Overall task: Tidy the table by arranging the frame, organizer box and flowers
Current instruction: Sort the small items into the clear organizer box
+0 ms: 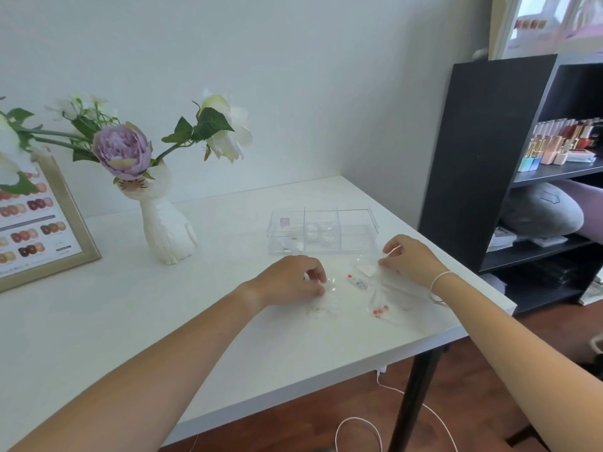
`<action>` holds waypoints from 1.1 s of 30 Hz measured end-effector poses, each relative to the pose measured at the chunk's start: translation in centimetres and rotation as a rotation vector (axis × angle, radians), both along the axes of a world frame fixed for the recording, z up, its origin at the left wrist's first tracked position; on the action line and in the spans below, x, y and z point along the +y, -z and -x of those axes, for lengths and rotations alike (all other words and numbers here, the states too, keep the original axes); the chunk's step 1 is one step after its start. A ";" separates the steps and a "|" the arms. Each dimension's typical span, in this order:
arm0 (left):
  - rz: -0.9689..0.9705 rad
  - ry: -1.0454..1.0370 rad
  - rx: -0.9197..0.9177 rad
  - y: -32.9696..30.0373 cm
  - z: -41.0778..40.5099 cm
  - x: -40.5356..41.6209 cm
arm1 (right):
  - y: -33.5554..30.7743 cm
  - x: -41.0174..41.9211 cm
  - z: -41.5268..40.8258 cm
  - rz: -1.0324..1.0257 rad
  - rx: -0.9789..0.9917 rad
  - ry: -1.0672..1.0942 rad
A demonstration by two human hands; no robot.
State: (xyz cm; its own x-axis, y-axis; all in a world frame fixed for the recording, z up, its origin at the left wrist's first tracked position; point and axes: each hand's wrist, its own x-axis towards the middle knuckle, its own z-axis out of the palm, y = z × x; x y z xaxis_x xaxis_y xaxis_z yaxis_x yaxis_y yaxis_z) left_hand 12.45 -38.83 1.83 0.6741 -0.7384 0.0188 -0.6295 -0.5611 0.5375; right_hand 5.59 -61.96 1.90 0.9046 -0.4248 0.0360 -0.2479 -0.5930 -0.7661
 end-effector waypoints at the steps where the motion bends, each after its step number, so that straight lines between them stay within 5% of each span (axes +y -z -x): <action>1: 0.029 -0.005 0.014 -0.1 0.0 -0.1 | -0.3 -0.3 0.1 -0.039 -0.014 -0.005; 16: 0.403 -0.125 -0.094 -8.5 -4.0 -5.3 | -6.7 -4.8 -0.1 -0.136 -0.385 0.120; 33: 0.267 -0.197 -0.084 -6.3 -8.8 -11.9 | -7.0 -6.6 -2.8 -0.119 -0.527 0.131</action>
